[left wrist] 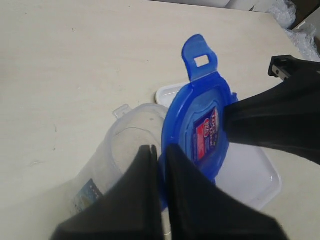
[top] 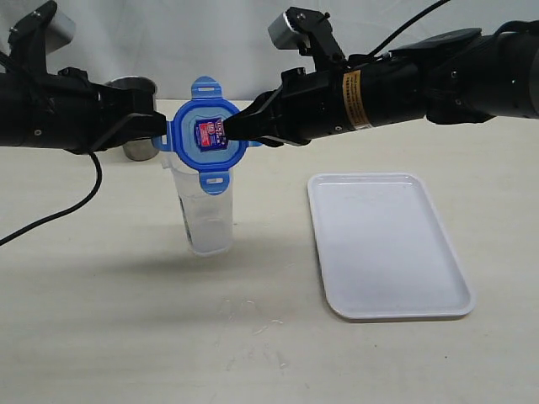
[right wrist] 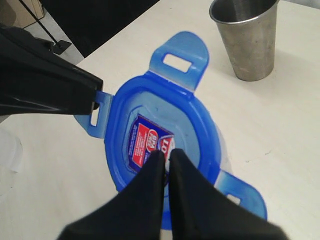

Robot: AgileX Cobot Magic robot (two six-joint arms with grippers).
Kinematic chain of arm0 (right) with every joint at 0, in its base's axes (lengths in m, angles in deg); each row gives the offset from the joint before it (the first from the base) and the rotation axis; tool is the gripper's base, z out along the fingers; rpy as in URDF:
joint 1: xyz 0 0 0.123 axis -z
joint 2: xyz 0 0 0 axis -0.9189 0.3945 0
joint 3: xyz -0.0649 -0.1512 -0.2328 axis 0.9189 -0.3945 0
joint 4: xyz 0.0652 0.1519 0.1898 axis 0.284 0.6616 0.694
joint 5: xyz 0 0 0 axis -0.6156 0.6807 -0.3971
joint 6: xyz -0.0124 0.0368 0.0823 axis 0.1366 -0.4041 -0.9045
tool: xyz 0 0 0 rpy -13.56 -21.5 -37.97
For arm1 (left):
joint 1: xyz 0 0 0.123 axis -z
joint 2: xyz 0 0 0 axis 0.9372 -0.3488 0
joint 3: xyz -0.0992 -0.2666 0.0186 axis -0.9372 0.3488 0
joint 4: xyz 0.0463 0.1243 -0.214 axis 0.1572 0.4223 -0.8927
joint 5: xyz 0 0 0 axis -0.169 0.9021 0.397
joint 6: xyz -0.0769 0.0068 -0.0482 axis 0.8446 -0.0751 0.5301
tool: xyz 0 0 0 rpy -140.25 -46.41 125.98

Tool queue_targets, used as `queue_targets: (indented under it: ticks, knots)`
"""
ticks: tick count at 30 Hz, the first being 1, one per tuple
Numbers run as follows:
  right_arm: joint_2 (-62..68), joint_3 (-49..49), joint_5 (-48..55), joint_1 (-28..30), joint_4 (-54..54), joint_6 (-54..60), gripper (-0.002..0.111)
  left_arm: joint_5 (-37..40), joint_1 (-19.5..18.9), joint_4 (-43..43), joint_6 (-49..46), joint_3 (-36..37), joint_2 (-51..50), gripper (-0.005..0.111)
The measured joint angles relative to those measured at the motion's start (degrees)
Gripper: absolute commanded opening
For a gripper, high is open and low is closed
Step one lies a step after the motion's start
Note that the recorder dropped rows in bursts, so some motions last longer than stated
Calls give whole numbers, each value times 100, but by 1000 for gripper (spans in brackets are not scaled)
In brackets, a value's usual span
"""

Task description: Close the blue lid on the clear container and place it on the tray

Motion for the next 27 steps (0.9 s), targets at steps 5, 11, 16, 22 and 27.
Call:
queue_targets:
  ticks: [5,11,16,22,27]
  knots:
    - [0,0,0,0,0,0,4,42,0,117,22,0,0,0]
    - [0,0,0,0,0,0,4,42,0,141,22,0,0,0]
    - [0,0,0,0,0,0,4,52,0,164,87,0,0,1]
    - [0,0,13,0,0,0,4,52,0,216,100,0,0,21]
    - [0,0,13,0,0,0,4,40,0,268,100,0,0,30]
